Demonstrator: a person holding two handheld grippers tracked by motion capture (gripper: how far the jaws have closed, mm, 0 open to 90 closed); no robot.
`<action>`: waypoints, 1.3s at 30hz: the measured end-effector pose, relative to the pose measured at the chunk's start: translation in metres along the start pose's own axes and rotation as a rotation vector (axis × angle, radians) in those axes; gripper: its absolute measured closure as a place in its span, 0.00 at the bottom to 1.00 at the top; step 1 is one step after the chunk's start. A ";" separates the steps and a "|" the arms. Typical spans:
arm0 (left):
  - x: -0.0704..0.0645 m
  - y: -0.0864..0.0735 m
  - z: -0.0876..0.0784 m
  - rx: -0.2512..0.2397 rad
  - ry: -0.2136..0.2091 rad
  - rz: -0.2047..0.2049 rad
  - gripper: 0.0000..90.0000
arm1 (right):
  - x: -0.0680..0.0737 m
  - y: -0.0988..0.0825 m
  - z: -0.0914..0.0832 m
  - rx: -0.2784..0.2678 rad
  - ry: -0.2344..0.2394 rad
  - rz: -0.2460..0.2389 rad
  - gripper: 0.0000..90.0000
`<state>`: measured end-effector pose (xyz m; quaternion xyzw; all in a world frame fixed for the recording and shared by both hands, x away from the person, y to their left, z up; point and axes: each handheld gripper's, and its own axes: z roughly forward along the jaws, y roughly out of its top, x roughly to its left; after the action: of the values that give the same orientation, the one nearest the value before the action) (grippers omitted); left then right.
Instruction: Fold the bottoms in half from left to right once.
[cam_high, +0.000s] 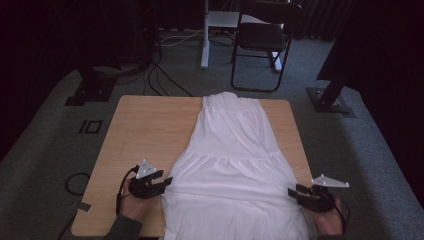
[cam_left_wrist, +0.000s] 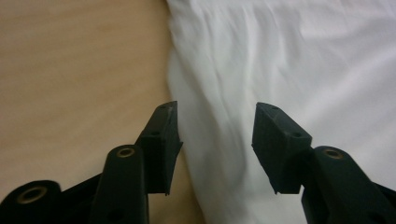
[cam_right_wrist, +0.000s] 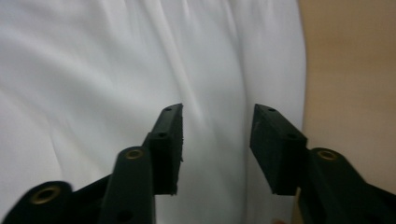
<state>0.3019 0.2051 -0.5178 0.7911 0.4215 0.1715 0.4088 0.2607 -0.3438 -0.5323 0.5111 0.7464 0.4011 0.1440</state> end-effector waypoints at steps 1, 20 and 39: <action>0.003 0.005 0.003 -0.011 0.007 -0.003 0.55 | 0.000 0.016 0.004 -0.031 0.013 -0.013 0.56; 0.014 0.056 0.071 0.057 0.021 0.014 0.48 | -0.011 0.128 0.140 0.126 0.046 0.052 0.99; 0.010 0.092 0.100 0.058 0.010 -0.020 0.44 | -0.043 0.097 0.127 0.082 -0.304 0.030 0.99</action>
<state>0.4177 0.1340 -0.5069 0.7975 0.4363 0.1592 0.3851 0.4221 -0.3088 -0.5493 0.5825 0.7240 0.2907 0.2282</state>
